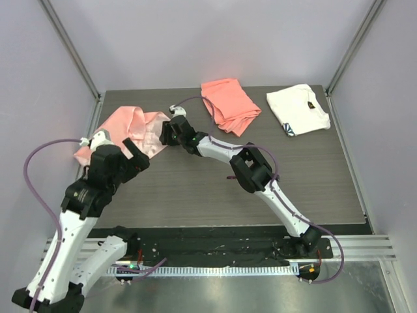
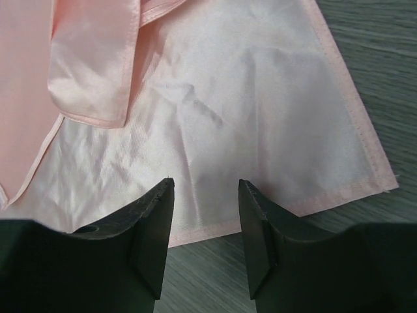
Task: Fold the napkin into a case and place the utensils inside
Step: Flatten out the crumpled napkin at the center of the board.
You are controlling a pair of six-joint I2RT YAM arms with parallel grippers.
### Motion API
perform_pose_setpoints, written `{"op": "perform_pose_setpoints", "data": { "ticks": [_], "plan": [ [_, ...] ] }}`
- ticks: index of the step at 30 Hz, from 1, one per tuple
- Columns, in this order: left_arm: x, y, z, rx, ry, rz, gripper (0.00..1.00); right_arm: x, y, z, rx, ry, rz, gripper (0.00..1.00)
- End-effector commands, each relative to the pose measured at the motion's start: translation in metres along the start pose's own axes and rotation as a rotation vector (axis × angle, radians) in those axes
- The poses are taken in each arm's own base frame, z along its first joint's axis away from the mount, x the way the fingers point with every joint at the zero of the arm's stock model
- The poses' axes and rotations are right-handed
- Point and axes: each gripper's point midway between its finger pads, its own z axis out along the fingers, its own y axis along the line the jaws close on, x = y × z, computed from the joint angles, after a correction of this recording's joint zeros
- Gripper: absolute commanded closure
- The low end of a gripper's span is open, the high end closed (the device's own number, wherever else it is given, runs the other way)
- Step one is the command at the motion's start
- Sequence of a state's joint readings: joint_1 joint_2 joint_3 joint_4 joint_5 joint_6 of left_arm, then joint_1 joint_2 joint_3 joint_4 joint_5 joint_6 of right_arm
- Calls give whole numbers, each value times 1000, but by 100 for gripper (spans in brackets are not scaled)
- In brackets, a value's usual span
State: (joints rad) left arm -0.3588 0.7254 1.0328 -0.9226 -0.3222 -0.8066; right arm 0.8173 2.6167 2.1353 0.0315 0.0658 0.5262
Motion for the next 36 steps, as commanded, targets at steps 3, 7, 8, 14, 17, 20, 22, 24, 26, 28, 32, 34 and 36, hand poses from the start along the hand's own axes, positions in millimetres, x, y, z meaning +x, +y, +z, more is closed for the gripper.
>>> {"op": "perform_pose_setpoints", "data": {
  "ticks": [3,7,8,14,17,20,22,24,26,28,32,34,36],
  "plan": [
    [6,-16,28,-81,147,4,8,-6,-26,-16,72,55,35,53],
    [0,-18,49,-106,201,-77,12,29,-55,-48,161,155,33,57],
    [-9,-9,57,-126,187,-130,12,33,-58,-57,177,167,40,57],
    [3,40,106,-193,299,-358,40,90,-65,-137,126,335,67,61],
    [24,60,126,-255,382,-379,54,87,-55,-170,70,356,32,59],
    [37,67,141,-264,424,-374,59,54,-42,-192,31,299,-59,53],
    [40,77,147,-303,411,-374,59,31,-34,-197,13,248,-120,44],
    [42,88,152,-353,393,-369,59,14,-26,-194,-12,208,-158,35],
    [42,97,160,-389,374,-363,59,1,-25,-177,-24,192,-171,35],
    [41,99,166,-392,367,-366,59,-15,-15,-163,-65,171,-142,35],
    [44,105,184,-403,374,-372,59,-17,-22,-130,-91,187,-109,35],
    [48,108,190,-420,385,-390,59,-15,-27,-117,-89,192,-98,35],
    [54,110,196,-425,402,-402,58,-17,-34,-112,-75,185,-89,36]
  ]
}}
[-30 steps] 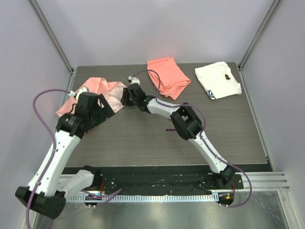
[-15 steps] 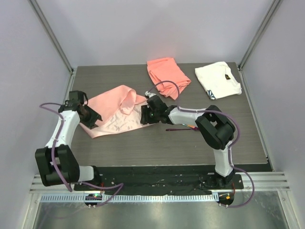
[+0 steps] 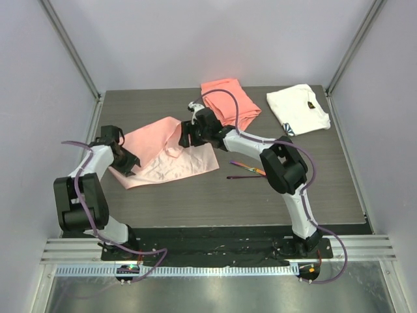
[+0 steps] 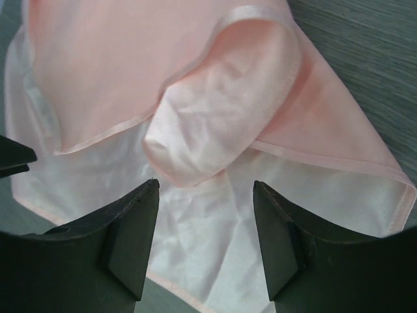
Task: Fold the napkin into a case and place the utensils inside
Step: Flatten out the crumpled napkin at the center of the board.
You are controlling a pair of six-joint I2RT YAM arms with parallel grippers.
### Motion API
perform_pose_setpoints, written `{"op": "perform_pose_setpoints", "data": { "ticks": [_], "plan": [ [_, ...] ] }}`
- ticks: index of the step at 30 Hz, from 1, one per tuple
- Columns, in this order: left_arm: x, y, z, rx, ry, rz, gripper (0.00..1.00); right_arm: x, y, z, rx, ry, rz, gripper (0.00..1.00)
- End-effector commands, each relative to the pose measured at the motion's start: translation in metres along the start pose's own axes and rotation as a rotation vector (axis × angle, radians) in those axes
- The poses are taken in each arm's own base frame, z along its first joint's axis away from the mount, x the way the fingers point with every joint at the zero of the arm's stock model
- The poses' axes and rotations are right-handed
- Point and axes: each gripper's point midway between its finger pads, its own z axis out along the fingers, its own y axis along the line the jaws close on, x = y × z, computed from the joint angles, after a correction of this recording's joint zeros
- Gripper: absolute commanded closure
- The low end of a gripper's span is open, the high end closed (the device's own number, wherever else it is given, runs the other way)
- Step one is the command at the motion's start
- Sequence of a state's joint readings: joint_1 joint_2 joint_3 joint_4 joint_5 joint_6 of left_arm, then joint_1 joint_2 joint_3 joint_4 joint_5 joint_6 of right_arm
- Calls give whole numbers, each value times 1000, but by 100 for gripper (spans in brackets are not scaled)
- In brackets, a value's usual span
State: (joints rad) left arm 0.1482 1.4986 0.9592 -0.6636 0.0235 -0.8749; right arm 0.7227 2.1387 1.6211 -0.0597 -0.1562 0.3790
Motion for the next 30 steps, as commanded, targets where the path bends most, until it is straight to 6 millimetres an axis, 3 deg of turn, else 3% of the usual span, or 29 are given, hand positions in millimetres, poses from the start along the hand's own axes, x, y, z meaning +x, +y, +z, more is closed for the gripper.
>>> {"op": "perform_pose_setpoints", "data": {
  "ticks": [1,12,13,20,23,24,30],
  "plan": [
    [-14,-10,12,22,-34,-32,57,1,-12,16,-7,13,12,36],
    [-9,-6,40,6,-15,-73,60,19,-17,27,-32,35,50,37],
    [-11,-7,42,11,-19,-77,61,13,-15,28,-43,12,52,38],
    [-15,-11,42,29,-42,-77,77,19,-11,37,-87,5,80,38],
    [-15,-11,40,33,-47,-74,89,22,-11,43,-97,6,100,39],
    [-16,-12,39,37,-49,-75,98,24,-10,45,-104,10,105,38],
    [-21,-18,27,75,-78,-64,100,20,-4,49,-142,-10,137,46]
  ]
}}
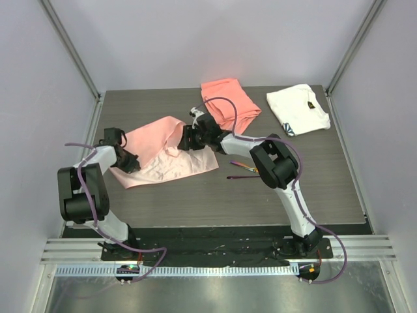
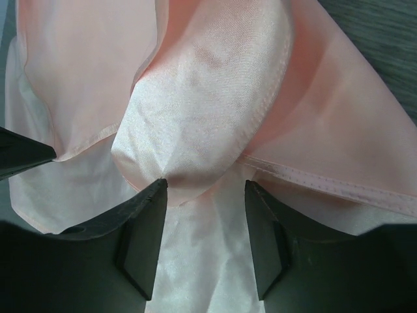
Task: Fold the napkin into a case and place the utensils inside
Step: Flatten out the crumpled napkin at the center of the board.
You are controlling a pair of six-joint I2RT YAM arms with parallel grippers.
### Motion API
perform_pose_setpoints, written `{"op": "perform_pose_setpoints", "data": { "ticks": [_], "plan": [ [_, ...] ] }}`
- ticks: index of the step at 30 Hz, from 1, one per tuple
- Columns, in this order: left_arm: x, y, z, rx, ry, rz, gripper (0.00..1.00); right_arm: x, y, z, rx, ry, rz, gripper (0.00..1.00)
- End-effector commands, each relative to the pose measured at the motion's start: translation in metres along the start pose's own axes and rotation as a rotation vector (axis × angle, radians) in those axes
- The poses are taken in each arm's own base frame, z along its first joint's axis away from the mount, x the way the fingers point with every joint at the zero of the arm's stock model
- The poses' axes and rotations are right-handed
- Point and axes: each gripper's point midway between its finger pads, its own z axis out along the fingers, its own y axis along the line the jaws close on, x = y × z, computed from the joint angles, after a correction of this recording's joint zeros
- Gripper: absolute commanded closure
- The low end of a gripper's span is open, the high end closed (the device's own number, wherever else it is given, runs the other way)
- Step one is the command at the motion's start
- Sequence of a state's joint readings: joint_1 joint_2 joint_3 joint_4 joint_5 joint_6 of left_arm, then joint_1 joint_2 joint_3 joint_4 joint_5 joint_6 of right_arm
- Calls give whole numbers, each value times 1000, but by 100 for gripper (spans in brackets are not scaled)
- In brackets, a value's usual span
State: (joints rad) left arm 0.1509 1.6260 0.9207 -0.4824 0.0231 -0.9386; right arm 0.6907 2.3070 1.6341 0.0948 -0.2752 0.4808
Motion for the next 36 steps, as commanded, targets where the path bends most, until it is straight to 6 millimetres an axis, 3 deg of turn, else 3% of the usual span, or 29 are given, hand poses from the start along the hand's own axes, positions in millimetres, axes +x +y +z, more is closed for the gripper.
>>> {"op": "perform_pose_setpoints", "data": {
  "ticks": [1,3,6,7,9,10,17,18,24,25,27,28,31,32,33,34,35,36],
  "plan": [
    [-16,-15,-22,83,-81,14,100,-15,21,2,-80,-52,15,49],
    [-21,-20,-31,99,-99,25,100,-19,27,1,-100,-57,14,51],
    [-32,-31,-52,142,-146,50,100,-32,37,-4,-135,-95,-3,66],
    [-36,-36,-60,158,-160,56,100,-37,39,-6,-136,-105,-19,76],
    [-42,-45,-78,202,-200,77,100,-49,43,-10,-135,-123,-50,85],
    [-46,-49,-87,223,-221,82,100,-50,43,-12,-130,-121,-76,96],
    [-78,-63,-165,314,-434,79,100,-69,43,-39,-58,-142,-203,99],
    [-81,-64,-183,337,-474,80,100,-79,49,-51,-49,-163,-221,99],
    [-98,-54,-274,411,-705,58,100,-93,46,-106,86,-154,-343,99],
    [-100,-53,-291,434,-742,46,100,-105,54,-124,95,-185,-365,99],
    [-102,-48,-314,464,-807,24,100,-110,50,-142,152,-195,-405,99],
    [-99,-43,-336,509,-853,13,100,-122,61,-164,157,-239,-426,99],
    [-95,-32,-379,585,-956,0,99,-131,73,-195,183,-280,-483,99],
    [-93,-30,-390,604,-979,0,100,-144,80,-220,209,-339,-491,99],
    [-92,-28,-410,634,-1014,-5,99,-150,87,-232,209,-367,-499,99],
    [-89,-25,-422,650,-1031,-3,99,-154,95,-243,205,-391,-517,99],
    [-86,-22,-437,668,-1056,8,99,-161,113,-267,184,-446,-526,99],
    [-83,-20,-465,705,-1092,8,99,-164,121,-278,175,-472,-529,99]
  ]
}}
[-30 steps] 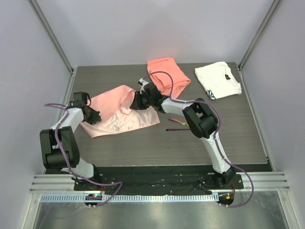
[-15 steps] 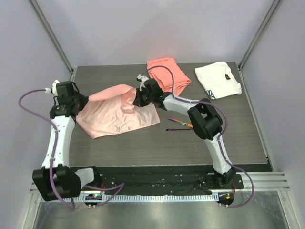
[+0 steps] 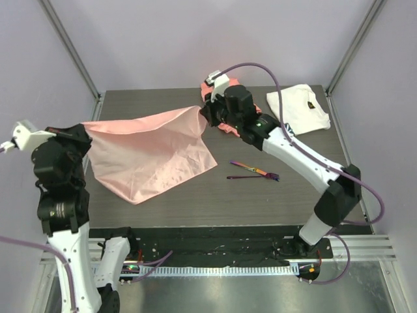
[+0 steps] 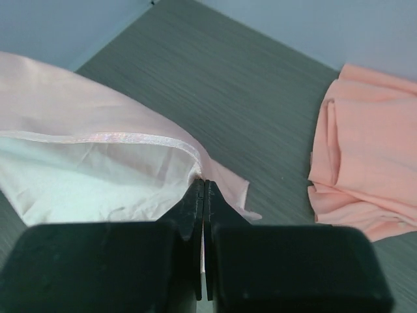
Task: Fold the napkin into a case and place the utensils inside
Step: Flatten out the crumpled napkin at the center of the board, then pick up the crumpled napkin from the center of the board.
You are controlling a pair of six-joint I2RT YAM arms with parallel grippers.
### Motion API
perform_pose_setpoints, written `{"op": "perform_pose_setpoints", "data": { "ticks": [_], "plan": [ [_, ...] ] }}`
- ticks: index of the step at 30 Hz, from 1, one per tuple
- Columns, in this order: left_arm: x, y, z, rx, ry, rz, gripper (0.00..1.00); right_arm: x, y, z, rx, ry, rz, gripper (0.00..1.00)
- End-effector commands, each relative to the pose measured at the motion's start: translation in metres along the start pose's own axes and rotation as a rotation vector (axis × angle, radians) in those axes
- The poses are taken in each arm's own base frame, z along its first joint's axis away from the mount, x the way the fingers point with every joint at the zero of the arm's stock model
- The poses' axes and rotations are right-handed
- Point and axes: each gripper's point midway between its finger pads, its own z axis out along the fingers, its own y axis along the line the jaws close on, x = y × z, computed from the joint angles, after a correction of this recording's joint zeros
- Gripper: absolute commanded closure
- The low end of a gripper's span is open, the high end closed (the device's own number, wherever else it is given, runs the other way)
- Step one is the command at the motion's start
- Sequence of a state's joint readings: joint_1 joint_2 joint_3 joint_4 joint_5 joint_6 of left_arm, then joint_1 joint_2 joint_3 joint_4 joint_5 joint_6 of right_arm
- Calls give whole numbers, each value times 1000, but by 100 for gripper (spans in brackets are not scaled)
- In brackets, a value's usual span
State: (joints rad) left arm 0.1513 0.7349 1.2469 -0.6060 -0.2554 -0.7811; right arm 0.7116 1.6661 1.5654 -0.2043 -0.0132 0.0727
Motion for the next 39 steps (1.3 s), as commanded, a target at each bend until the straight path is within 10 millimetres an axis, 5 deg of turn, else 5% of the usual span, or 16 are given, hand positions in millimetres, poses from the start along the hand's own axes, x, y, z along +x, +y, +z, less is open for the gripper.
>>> {"op": "perform_pose_setpoints", "data": {
  "ticks": [1,6,10,14,18,25,29,30,32,33,35,36,39],
  "plan": [
    [-72,-35,-47,97,-180,8,99,-64,9,-65,42,-171,-73,99],
    [-118,-53,-94,145,-281,-17,99,-111,23,-138,16,-332,-99,99],
    [-131,-61,-115,188,-305,-36,99,-131,29,-182,-2,-433,-95,99],
    [-137,-61,-124,193,-321,-46,99,-145,29,-207,-4,-501,-80,99],
    [-138,-52,-116,138,-340,-52,99,-149,24,-196,33,-492,-93,99],
    [-81,-22,-26,-57,-197,12,99,-138,19,-112,83,-394,-124,99],
    [-23,2,56,-194,-58,66,100,-131,-9,-53,117,-362,-109,99],
    [-11,10,70,-221,-40,91,99,-113,-13,-24,93,-314,-107,99],
    [9,28,100,-286,-24,122,100,-109,-24,3,101,-316,-87,99],
    [29,41,121,-334,16,130,100,-78,-39,38,112,-244,-80,99],
    [39,52,146,-346,23,96,100,-81,-43,63,84,-270,-80,99],
    [56,65,164,-378,49,124,100,-49,-52,95,91,-212,-77,99],
    [85,93,204,-417,81,108,100,-43,-59,127,65,-237,-73,99]
  ]
}}
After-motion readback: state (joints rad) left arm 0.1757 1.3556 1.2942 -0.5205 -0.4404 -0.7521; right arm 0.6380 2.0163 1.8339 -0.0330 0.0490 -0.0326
